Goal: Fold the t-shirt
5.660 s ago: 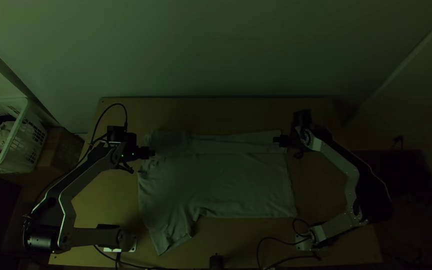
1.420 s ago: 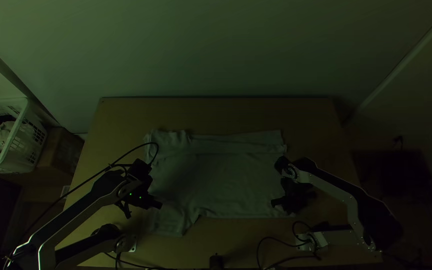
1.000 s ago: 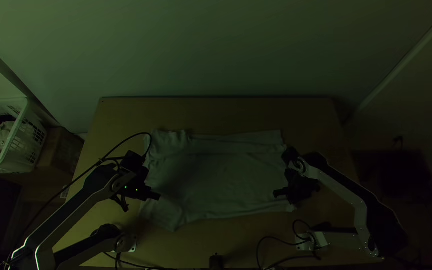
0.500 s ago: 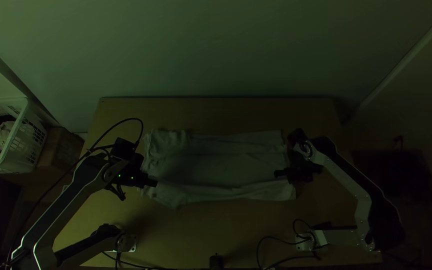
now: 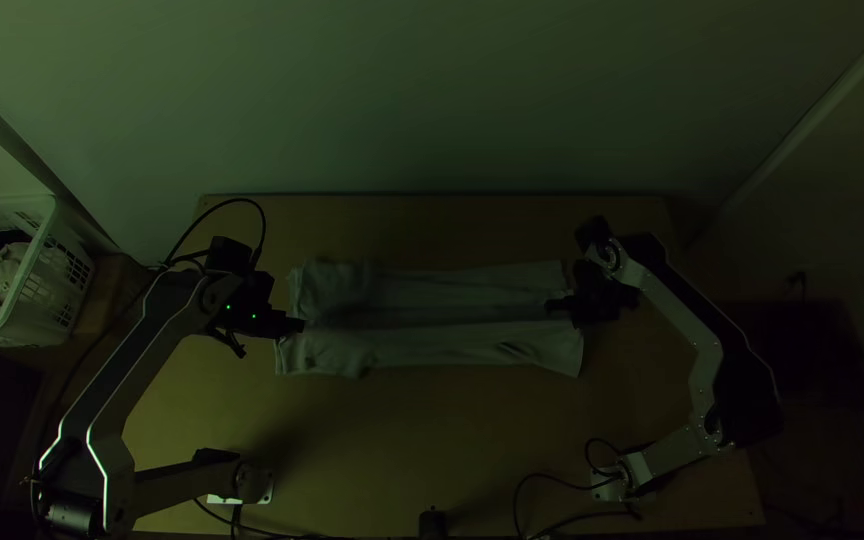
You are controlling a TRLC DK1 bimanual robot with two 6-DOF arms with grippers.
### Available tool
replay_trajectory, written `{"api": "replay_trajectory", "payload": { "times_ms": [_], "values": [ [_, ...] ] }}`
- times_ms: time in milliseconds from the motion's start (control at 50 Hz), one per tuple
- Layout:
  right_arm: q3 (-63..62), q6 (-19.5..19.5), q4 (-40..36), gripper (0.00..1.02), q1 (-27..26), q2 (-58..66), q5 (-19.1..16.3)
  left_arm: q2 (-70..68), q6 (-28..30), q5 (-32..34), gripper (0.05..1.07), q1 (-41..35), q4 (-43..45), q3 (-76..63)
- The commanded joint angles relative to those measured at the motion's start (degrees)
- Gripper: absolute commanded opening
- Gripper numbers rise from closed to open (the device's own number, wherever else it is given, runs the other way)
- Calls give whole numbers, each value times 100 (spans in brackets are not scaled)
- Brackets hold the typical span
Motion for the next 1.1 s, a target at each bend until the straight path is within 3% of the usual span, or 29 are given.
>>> {"api": "replay_trajectory", "payload": {
  "times_ms": [0, 700, 800, 840, 880, 920, 960, 1040, 1080],
  "values": [
    [430, -74, -86, 2, -86, 353, 62, 303, 184, 61, 8, 156, 24, 343],
    [3146, -74, -77, 2, -411, 2690, 53, 2518, 281, 149, 8, 411, 138, 2373],
    [3410, -118, 239, 3, -420, 2796, 106, 2773, 281, 149, 9, 437, 174, 2786],
    [3401, -65, 547, 3, -429, 2778, 132, 2879, 281, 166, 18, 455, 191, 2962],
    [3401, -39, 732, 3, -446, 2743, 132, 2958, 245, 184, 37, 455, 200, 3120],
    [3392, -12, 784, 12, -446, 2682, 132, 3037, 263, 184, 66, 455, 209, 3252],
    [3383, 5, 793, 31, -446, 2629, 123, 3054, 307, 184, 102, 463, 191, 3270],
    [3251, 14, 732, 101, -420, 2532, 123, 3054, 351, 193, 103, 455, 174, 3129],
    [3269, -4, 617, 100, -385, 2532, 132, 3028, 342, 201, 103, 455, 182, 3050]
  ]
}}
